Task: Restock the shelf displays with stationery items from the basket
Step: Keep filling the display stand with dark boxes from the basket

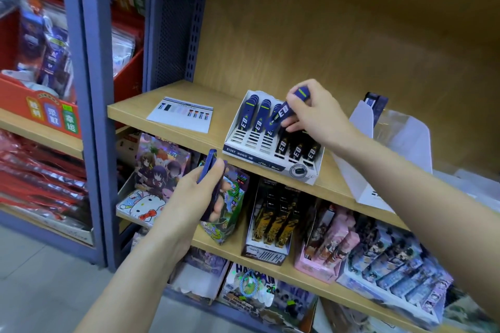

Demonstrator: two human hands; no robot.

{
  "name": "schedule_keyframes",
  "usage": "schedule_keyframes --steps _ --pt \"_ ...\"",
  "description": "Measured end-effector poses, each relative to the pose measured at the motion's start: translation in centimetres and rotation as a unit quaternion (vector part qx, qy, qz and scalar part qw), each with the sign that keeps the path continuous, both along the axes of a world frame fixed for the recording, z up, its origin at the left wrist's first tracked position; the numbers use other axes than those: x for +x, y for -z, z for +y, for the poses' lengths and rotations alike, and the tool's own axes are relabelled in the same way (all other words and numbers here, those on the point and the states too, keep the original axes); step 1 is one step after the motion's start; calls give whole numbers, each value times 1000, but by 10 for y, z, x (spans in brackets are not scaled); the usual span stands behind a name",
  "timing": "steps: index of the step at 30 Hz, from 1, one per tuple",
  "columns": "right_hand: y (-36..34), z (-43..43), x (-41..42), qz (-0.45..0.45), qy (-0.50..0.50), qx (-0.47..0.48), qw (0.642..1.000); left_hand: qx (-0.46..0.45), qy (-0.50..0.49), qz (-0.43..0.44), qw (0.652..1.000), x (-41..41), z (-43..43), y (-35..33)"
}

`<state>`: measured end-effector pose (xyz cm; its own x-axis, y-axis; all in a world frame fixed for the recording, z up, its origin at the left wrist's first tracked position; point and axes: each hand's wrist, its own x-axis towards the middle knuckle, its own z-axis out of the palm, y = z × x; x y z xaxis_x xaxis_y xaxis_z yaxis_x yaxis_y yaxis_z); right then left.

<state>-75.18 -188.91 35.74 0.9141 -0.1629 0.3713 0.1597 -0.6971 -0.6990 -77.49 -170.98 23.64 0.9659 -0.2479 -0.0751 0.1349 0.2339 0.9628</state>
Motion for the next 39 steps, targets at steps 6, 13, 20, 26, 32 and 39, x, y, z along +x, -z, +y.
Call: schedule_keyframes --steps 6,13,20,26,32,39 --pt "1 -9 34 -18 46 -164 985 -40 10 54 998 8 -2 4" --pt "4 -4 47 -10 9 -226 974 -89 14 48 995 2 -5 0" --pt "5 -4 53 -28 -32 -230 972 -40 -9 -5 999 0 -7 2" --pt "10 -4 58 -43 -19 -220 974 -30 -4 8 1000 4 -9 3" --pt "8 -6 60 1 -34 -256 966 -69 -1 66 995 14 -12 6" --pt "9 -3 62 -17 -7 -310 951 -62 12 -3 998 6 -11 8"
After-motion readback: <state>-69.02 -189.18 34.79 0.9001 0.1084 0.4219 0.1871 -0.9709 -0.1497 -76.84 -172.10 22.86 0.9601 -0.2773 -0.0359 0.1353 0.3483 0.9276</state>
